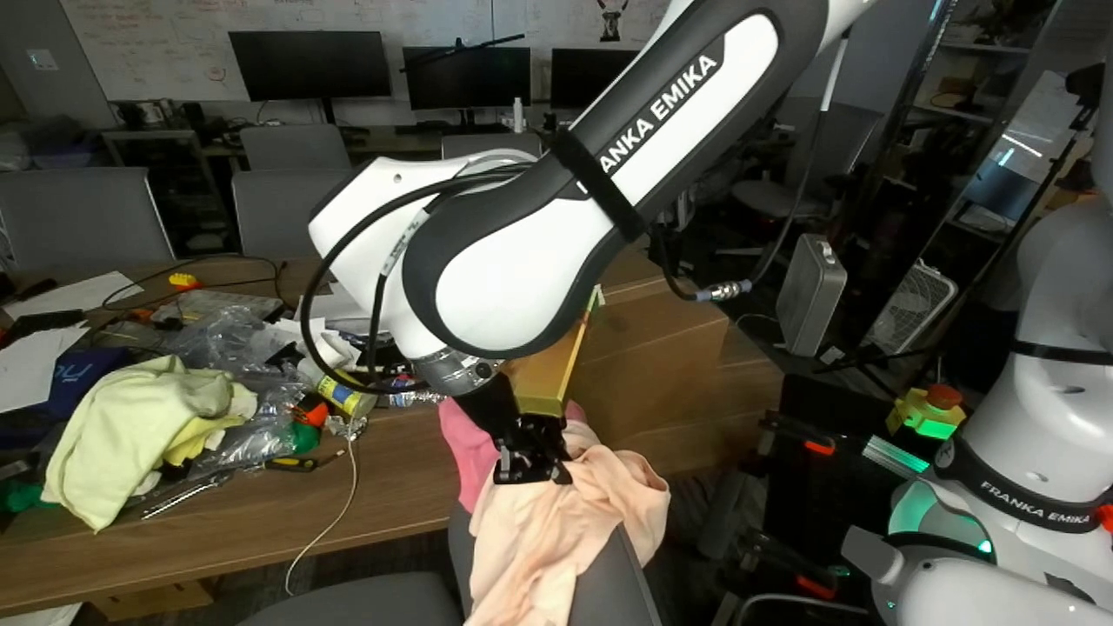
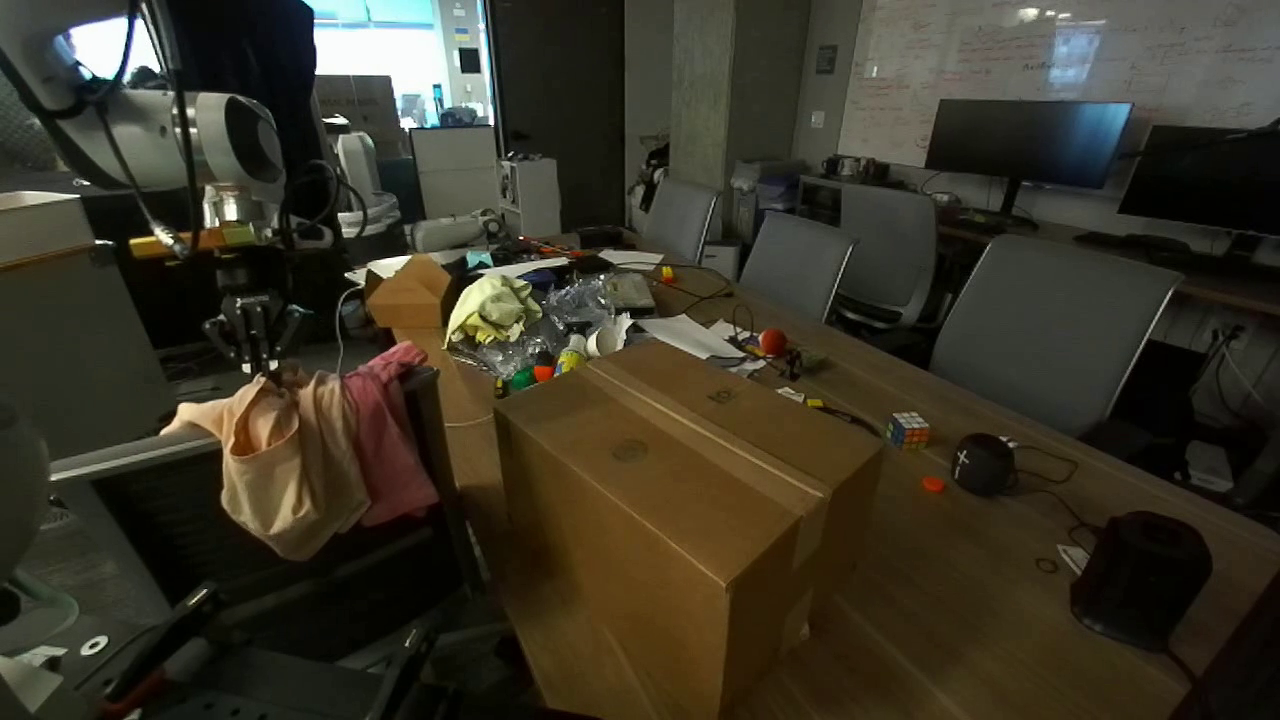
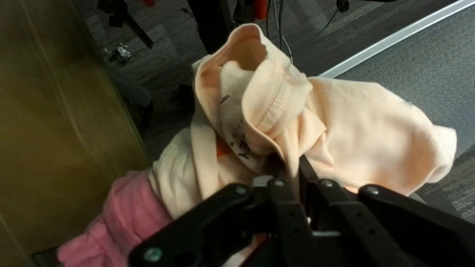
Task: Put the clothes on the box
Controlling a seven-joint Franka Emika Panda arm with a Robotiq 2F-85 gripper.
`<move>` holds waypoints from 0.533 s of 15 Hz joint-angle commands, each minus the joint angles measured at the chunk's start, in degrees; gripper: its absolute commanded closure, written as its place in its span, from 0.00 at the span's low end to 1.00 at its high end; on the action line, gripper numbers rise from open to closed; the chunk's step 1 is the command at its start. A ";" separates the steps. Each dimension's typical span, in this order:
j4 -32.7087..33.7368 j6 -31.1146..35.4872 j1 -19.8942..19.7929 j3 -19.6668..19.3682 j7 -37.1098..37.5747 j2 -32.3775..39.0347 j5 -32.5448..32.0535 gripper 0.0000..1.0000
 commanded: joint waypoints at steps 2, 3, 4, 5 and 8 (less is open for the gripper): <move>0.27 -1.48 2.14 -0.81 2.65 -3.13 -1.84 0.97; 0.31 -1.77 2.43 -0.80 3.36 -3.84 -2.34 0.97; 0.29 -1.96 2.70 -0.77 4.16 -4.81 -2.75 0.97; 0.36 -2.63 3.08 -0.61 4.99 -6.24 -3.35 0.97; 1.25 -5.05 4.03 0.04 8.10 -11.55 -5.14 0.97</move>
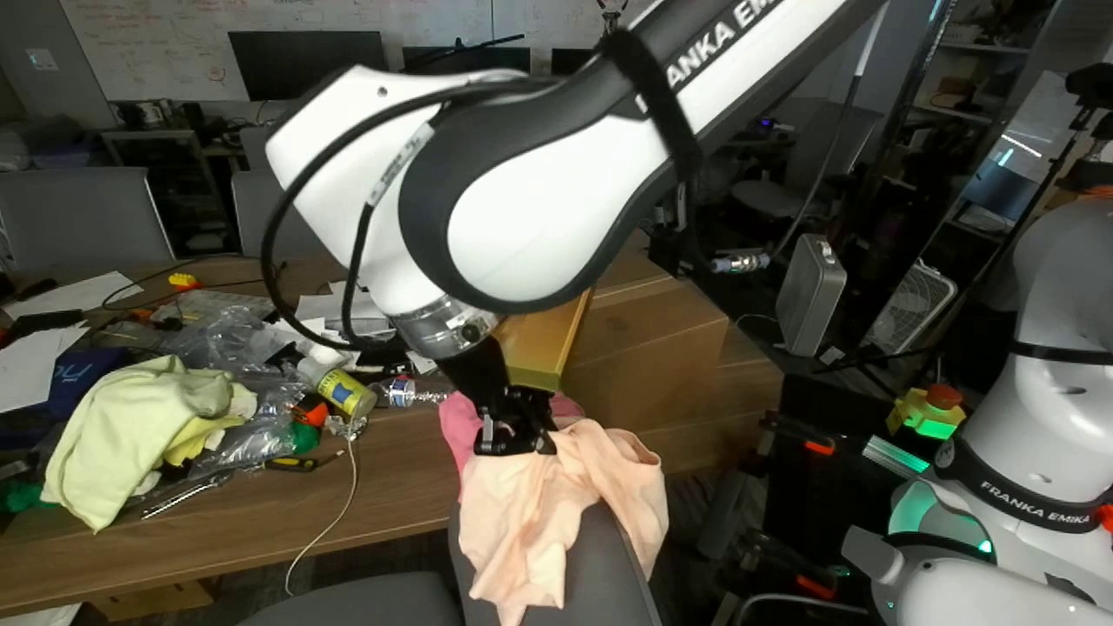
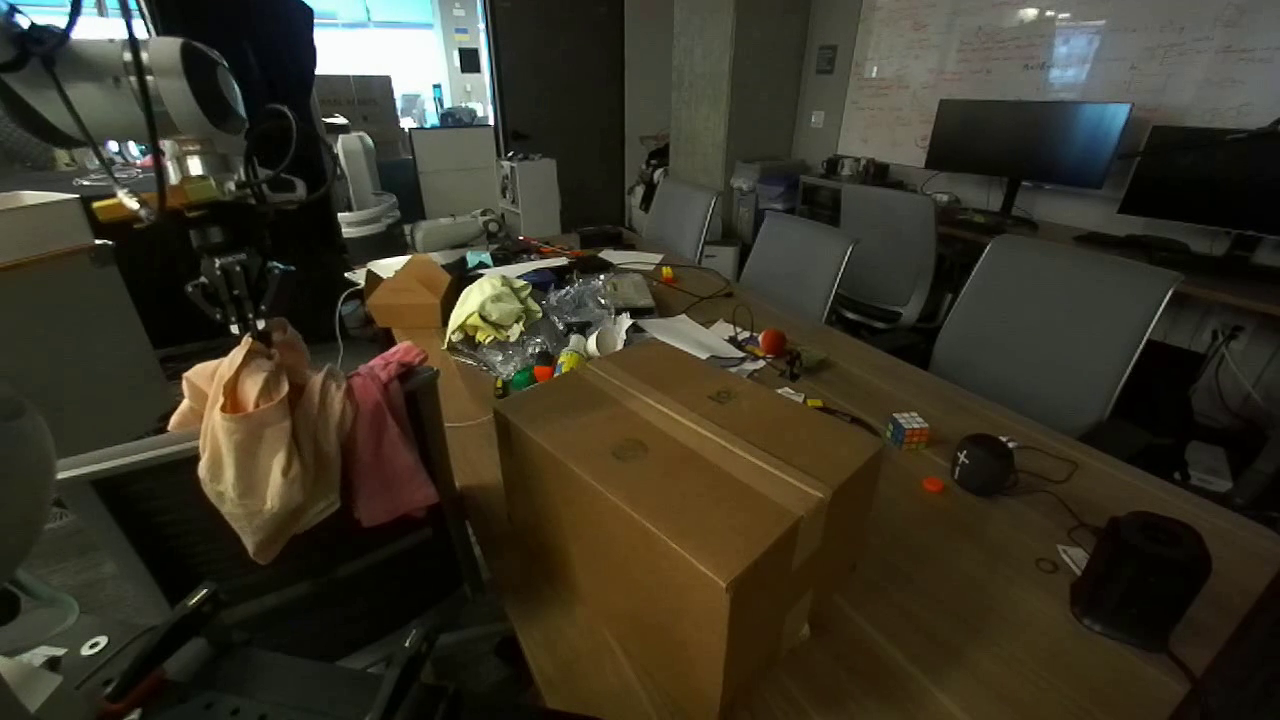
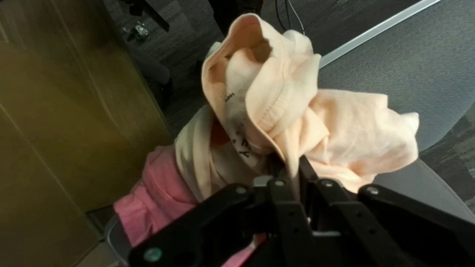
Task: Put the clothes on the box
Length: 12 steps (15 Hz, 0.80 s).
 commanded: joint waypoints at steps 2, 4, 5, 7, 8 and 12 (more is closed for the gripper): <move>2.54 -6.95 2.03 0.93 4.05 -9.18 -2.27 0.97; 4.65 -9.58 2.04 1.88 4.40 -11.61 -2.55 0.97; 5.74 -10.67 1.90 2.33 4.27 -12.49 -2.69 0.97; 7.81 -12.72 1.58 3.20 4.47 -13.90 -2.73 0.97; 8.67 -13.54 1.38 3.48 4.53 -14.40 -2.81 0.97; 11.65 -15.84 -0.06 3.04 4.66 -15.24 -2.24 0.97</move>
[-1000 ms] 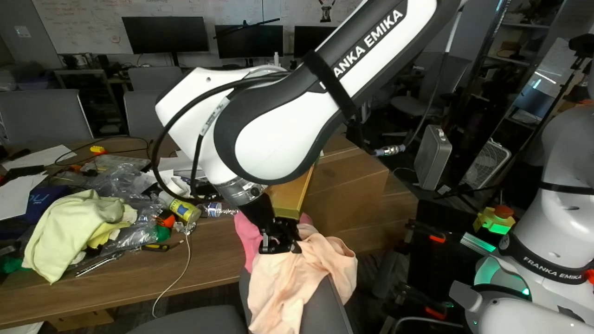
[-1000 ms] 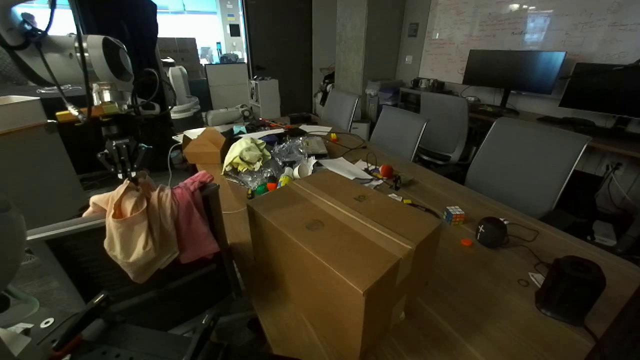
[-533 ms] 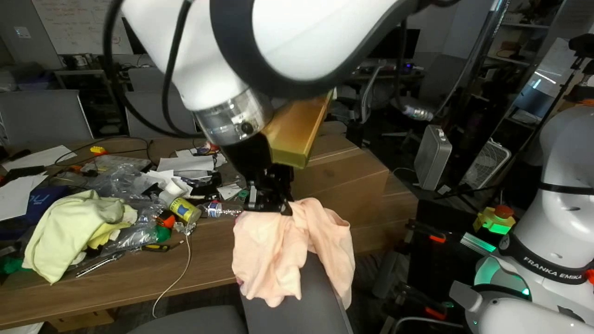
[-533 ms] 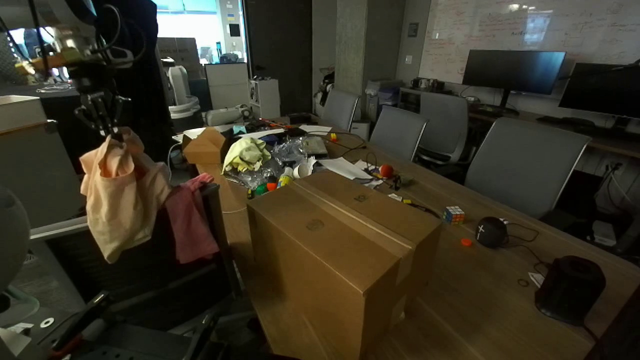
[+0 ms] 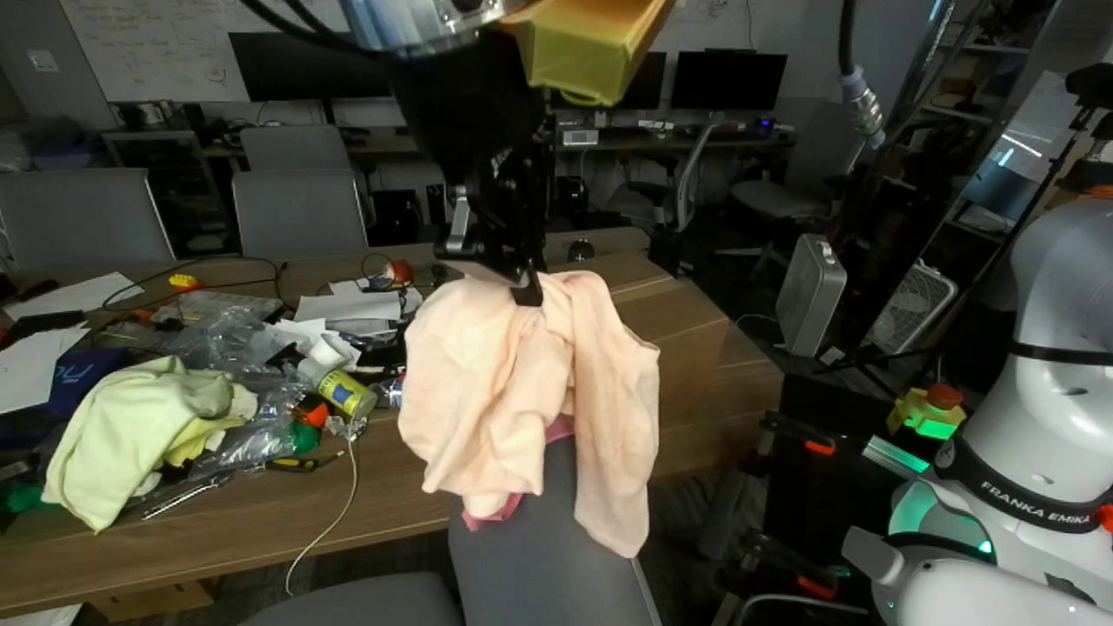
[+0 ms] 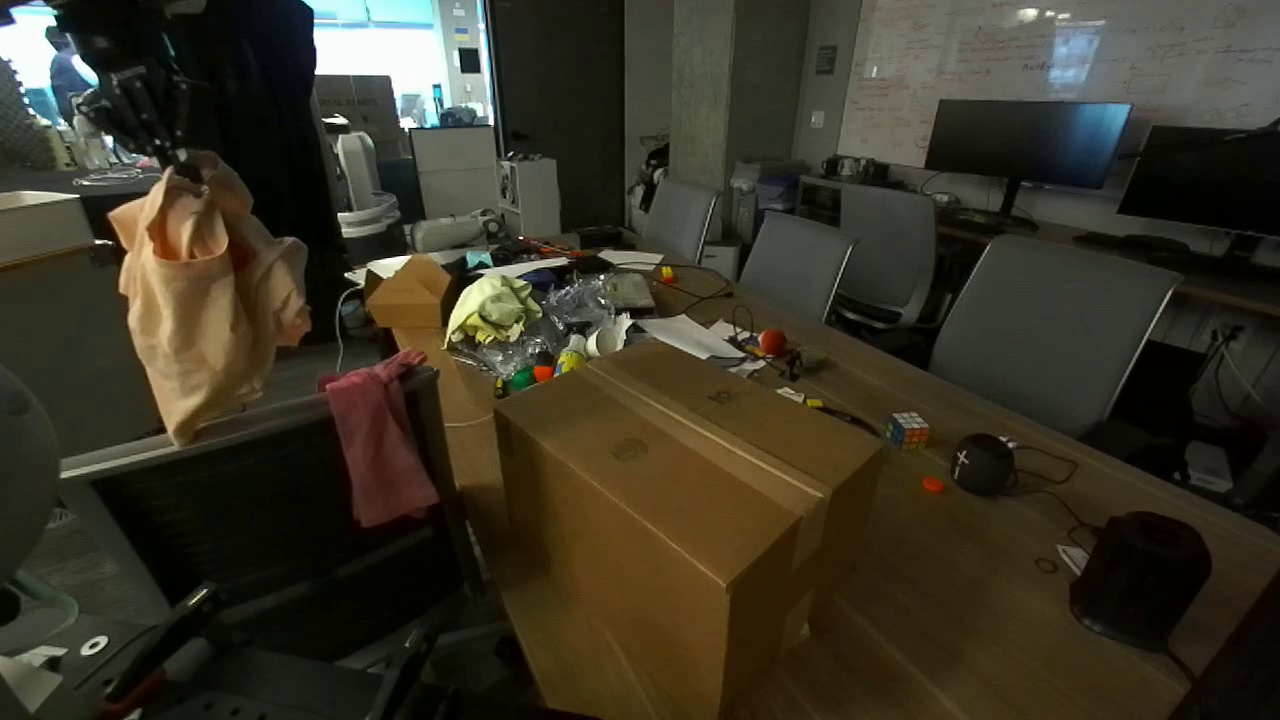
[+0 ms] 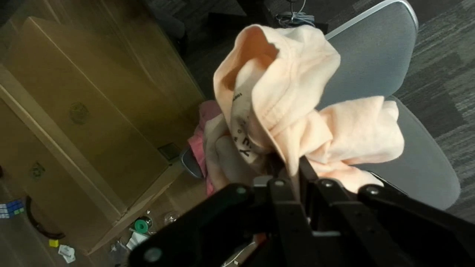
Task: Put the clothes on the box
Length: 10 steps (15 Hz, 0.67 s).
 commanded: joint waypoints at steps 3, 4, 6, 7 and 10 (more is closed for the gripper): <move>3.44 -3.01 -4.21 -1.64 0.28 -1.93 1.98 0.97; 3.22 -2.95 -5.35 -2.38 0.25 -2.83 3.13 0.97; 2.23 -2.38 -7.80 -4.07 0.45 -4.89 5.57 0.97; 1.74 -2.03 -9.05 -4.95 0.98 -5.93 6.88 0.97; -1.26 -0.25 -13.06 -7.90 1.10 -10.11 11.58 0.97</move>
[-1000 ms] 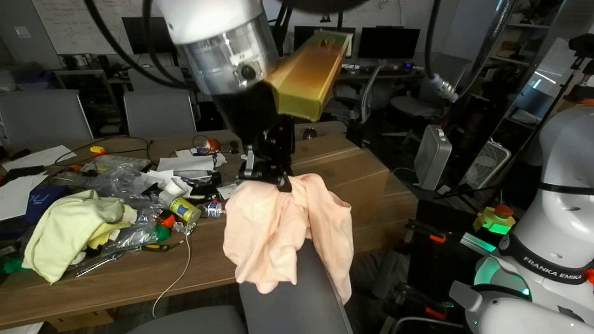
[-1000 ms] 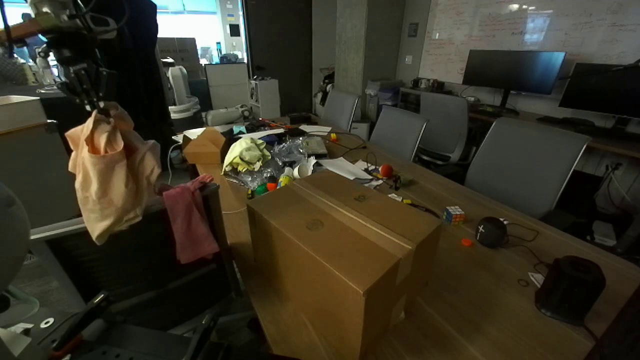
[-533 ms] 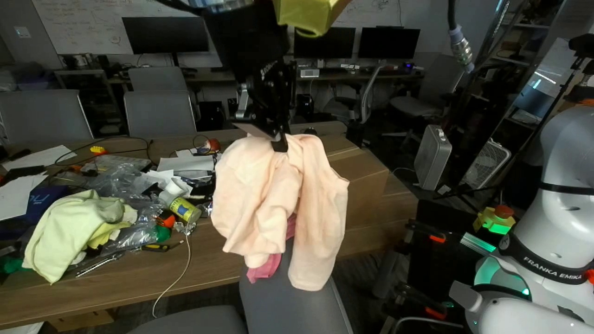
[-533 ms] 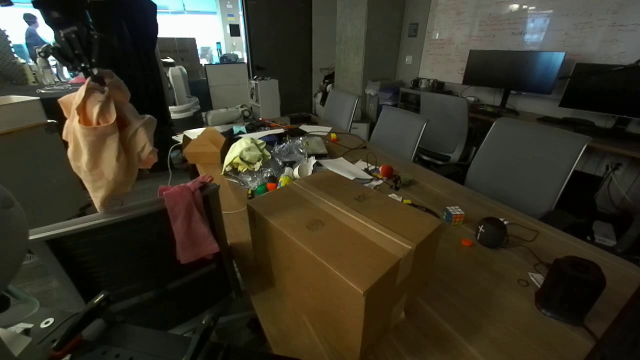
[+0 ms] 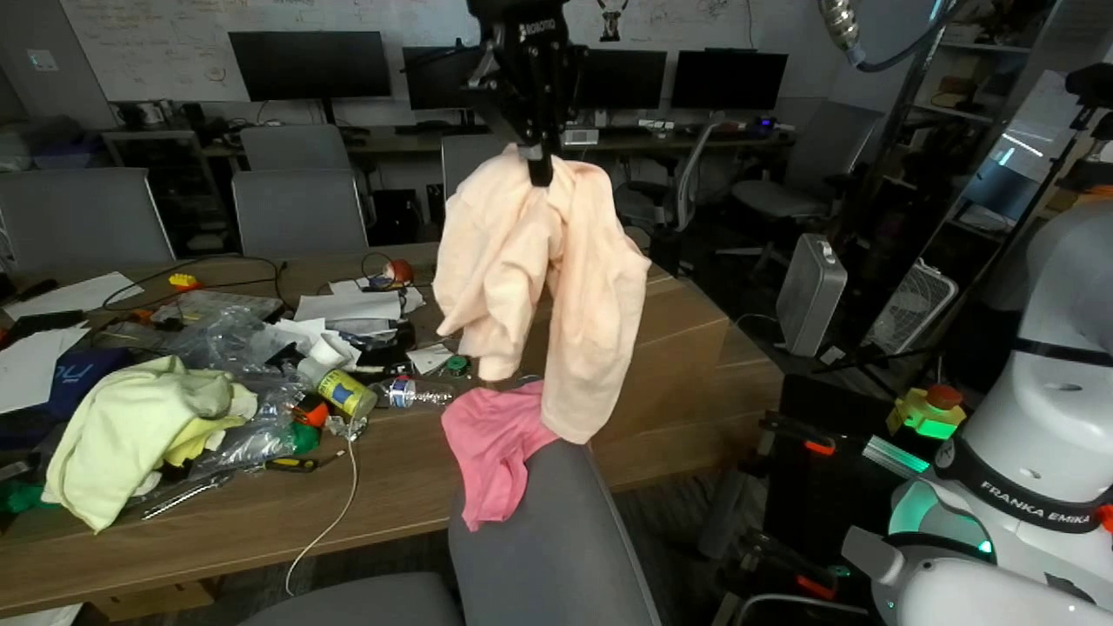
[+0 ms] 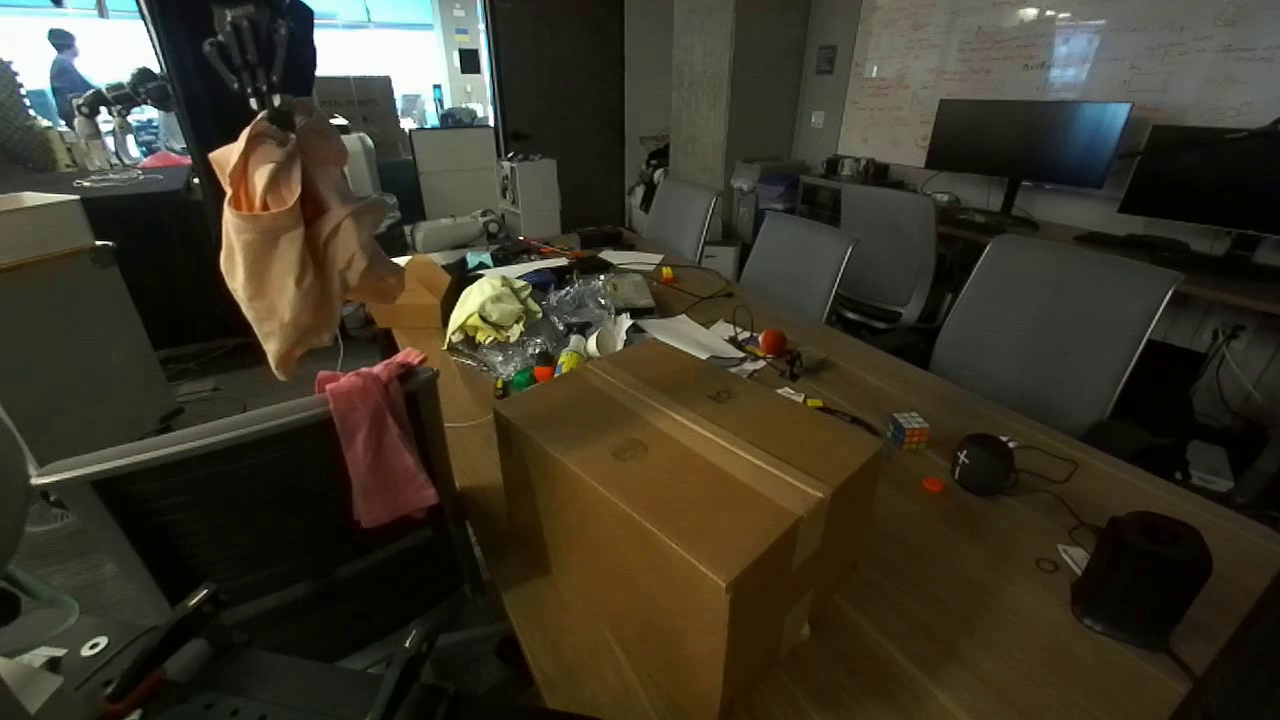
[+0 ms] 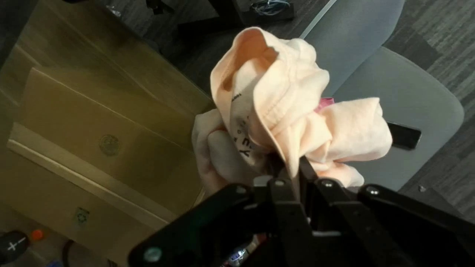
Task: Put the clothes on the box
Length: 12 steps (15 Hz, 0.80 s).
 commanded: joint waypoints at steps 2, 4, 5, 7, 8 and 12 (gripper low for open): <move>-5.95 2.52 -5.63 -4.00 0.55 -8.13 7.75 0.97; -9.39 4.27 -8.24 -6.12 0.45 -11.04 11.00 0.97; -11.39 5.01 -9.52 -7.08 0.84 -12.59 12.33 0.97; -14.81 6.54 -11.98 -8.79 1.65 -14.81 14.43 0.97; -16.66 7.42 -13.21 -9.60 2.02 -15.93 15.35 0.97; -23.13 11.61 -17.55 -11.41 5.60 -19.87 17.63 0.97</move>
